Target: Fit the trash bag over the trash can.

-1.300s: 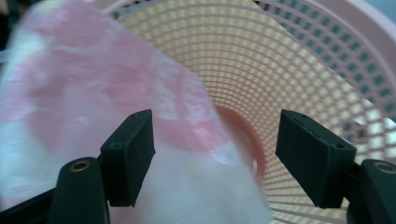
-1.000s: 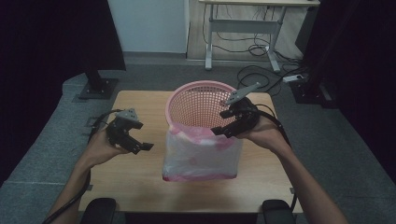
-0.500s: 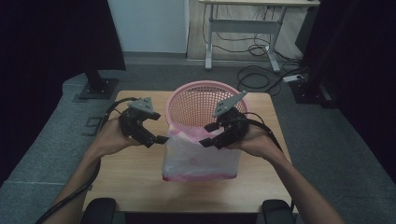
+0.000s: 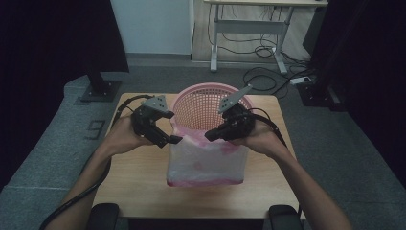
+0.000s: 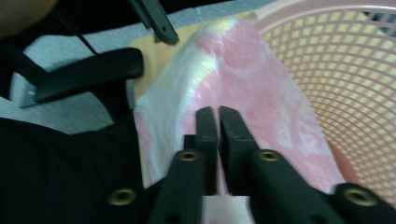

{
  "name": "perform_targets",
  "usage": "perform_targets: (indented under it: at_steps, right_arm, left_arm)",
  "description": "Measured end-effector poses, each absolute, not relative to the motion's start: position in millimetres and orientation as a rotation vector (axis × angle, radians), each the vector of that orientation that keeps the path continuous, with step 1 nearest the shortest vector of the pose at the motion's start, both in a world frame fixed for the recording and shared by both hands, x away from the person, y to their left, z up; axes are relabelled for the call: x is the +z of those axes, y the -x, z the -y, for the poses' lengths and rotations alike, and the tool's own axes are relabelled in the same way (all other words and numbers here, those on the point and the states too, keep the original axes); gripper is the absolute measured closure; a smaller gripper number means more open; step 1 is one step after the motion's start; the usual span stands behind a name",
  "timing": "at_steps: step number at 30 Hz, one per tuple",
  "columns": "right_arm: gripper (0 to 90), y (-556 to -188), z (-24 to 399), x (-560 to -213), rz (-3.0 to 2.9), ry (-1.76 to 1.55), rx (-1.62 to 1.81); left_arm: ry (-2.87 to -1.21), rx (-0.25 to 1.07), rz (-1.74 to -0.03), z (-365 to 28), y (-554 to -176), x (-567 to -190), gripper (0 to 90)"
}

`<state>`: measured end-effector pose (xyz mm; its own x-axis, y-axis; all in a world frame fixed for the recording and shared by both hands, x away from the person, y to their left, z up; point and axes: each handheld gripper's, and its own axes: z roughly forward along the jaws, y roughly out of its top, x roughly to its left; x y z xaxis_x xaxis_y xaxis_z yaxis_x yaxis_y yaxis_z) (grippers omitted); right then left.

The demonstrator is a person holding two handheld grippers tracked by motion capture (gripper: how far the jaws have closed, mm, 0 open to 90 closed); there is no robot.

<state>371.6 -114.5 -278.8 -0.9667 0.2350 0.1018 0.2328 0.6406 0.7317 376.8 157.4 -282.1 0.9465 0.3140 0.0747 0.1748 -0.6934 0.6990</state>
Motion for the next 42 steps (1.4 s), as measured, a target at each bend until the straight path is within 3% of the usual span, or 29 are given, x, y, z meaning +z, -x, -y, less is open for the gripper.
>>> perform_targets:
  at_steps: [2,5,10,19,20,29,42]
  right_arm:
    - [60.6,-372.3,111.1,-279.5,-2.850,-0.410,1.294]
    - [55.8,-368.0,104.8,-282.8,-2.865,-0.391,1.275]
    - [77.6,-358.0,98.3,-287.4,-2.868,-0.327,1.151]
    - [79.4,-358.4,102.2,-285.8,-2.871,-0.358,1.155]
    - [87.3,-358.6,102.8,-285.0,-2.861,-0.364,1.176]
    - [89.2,-363.8,105.2,-281.2,-2.824,-0.406,1.190]
    - [89.2,-405.3,106.1,-258.9,-2.662,-0.578,1.181]
  left_arm:
    - [-2.353,0.244,-0.337,-156.6,-376.6,-282.1,9.3]
    - [-2.356,0.247,-0.341,-156.8,-376.9,-284.0,9.4]
    - [-2.357,0.248,-0.348,-159.6,-376.4,-287.0,9.4]
    - [-2.338,0.254,-0.340,-161.6,-375.1,-282.2,10.7]
    - [-2.339,0.256,-0.335,-161.0,-374.6,-281.5,10.7]
    - [-2.326,0.267,-0.311,-157.2,-374.2,-276.0,12.4]
    - [-2.330,0.316,-0.261,-138.7,-379.2,-260.5,13.6]
